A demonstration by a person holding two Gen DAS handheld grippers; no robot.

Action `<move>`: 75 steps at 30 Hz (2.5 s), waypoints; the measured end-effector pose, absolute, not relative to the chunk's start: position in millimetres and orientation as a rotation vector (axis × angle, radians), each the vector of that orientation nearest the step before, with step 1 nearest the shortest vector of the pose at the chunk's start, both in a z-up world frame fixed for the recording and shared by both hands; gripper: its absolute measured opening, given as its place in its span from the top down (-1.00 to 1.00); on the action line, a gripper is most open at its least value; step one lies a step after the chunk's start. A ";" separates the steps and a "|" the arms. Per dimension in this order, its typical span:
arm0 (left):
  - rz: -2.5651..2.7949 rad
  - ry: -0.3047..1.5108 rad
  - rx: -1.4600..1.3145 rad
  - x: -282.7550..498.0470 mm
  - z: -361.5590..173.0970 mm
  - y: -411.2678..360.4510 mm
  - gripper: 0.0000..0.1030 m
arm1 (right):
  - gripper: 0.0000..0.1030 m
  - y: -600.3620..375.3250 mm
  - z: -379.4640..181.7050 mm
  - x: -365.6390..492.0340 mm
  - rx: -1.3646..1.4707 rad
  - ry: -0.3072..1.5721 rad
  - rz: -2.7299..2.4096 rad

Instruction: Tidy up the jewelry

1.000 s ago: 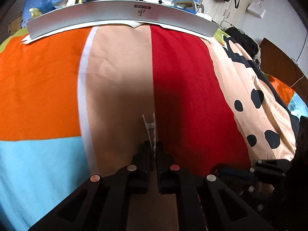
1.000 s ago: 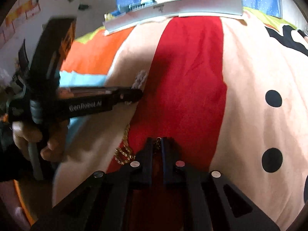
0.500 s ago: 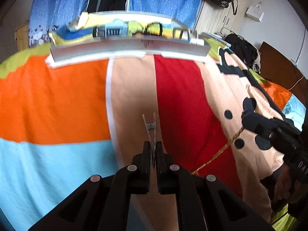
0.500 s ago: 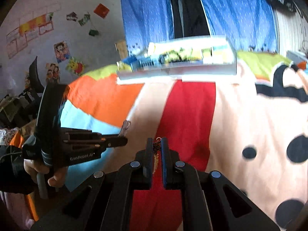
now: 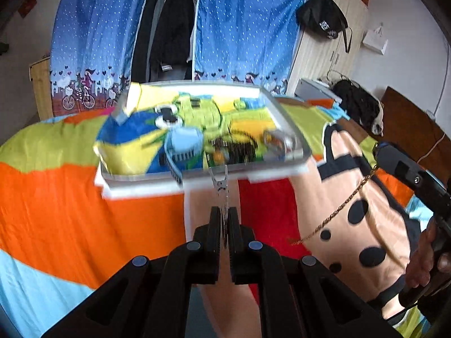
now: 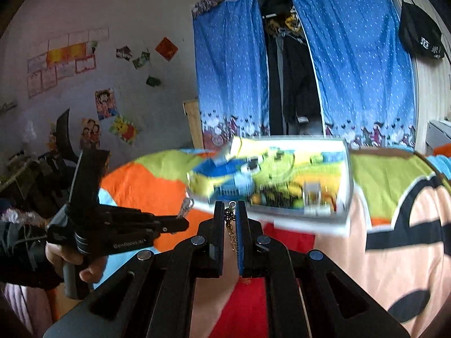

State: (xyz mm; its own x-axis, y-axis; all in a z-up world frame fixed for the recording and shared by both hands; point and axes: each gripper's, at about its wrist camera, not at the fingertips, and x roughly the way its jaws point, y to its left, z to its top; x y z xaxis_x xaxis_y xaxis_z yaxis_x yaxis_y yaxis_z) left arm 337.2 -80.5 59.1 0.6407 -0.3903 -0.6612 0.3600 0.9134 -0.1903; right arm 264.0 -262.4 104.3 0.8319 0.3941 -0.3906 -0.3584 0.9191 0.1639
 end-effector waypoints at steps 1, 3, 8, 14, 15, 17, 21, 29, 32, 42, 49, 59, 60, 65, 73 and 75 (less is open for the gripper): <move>-0.426 0.757 -0.043 341.4 64.9 -79.1 0.90 | 0.87 -261.0 111.5 266.8 0.086 0.421 0.403; -0.423 0.742 -0.045 352.8 77.4 -76.2 0.90 | 0.87 -257.9 127.7 274.8 0.088 0.397 0.411; -0.409 0.729 -0.050 377.4 97.0 -73.0 0.90 | 0.87 -247.4 163.6 304.0 0.072 0.365 0.417; -0.371 0.761 -0.078 415.4 93.4 -62.1 0.90 | 0.87 -233.1 189.1 342.9 0.050 0.370 0.399; -0.363 0.772 -0.081 423.4 89.7 -59.7 0.90 | 0.87 -230.7 191.5 349.6 0.048 0.374 0.396; -0.351 0.783 -0.074 431.8 84.5 -58.7 0.90 | 0.87 -224.6 191.7 364.1 0.048 0.379 0.390; -0.318 0.805 -0.056 450.9 67.4 -52.7 0.90 | 0.87 -213.2 180.4 387.9 0.064 0.396 0.386; -0.271 0.840 -0.047 466.8 32.9 -41.5 0.90 | 0.87 -200.3 113.5 411.5 0.076 0.503 0.379; -0.262 0.848 -0.052 468.7 20.6 -40.6 0.90 | 0.87 -200.7 93.0 415.9 0.079 0.538 0.375; -0.242 0.845 -0.023 466.0 -1.0 -44.7 0.90 | 0.87 -210.7 38.1 425.5 0.085 0.604 0.322; -0.243 0.849 -0.011 465.9 -9.2 -47.5 0.89 | 0.87 -212.9 24.1 426.5 0.070 0.620 0.311; -0.276 0.813 -0.023 461.5 -4.3 -49.6 0.87 | 0.82 -225.8 32.2 412.0 0.050 0.556 0.260; -0.276 0.802 -0.027 460.1 -2.7 -49.5 0.84 | 0.78 -228.1 34.1 410.4 0.046 0.549 0.252; -0.256 0.761 -0.034 454.5 3.4 -49.2 0.43 | 0.29 -241.7 44.0 402.5 0.043 0.508 0.224; -0.183 0.651 -0.064 435.9 17.5 -40.0 -0.59 | -0.14 -259.2 56.5 383.1 0.044 0.444 0.170; -0.175 0.641 -0.057 431.8 19.9 -39.8 -0.60 | -0.20 -264.2 58.7 378.0 0.053 0.437 0.164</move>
State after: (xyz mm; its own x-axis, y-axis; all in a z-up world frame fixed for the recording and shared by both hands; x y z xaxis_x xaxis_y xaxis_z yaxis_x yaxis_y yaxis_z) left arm 431.8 -39.8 19.9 0.7875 -0.1802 -0.5894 0.1449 0.9836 -0.1070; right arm 378.0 -264.2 58.7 0.8931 0.1692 -0.4167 -0.1466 0.9855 0.0860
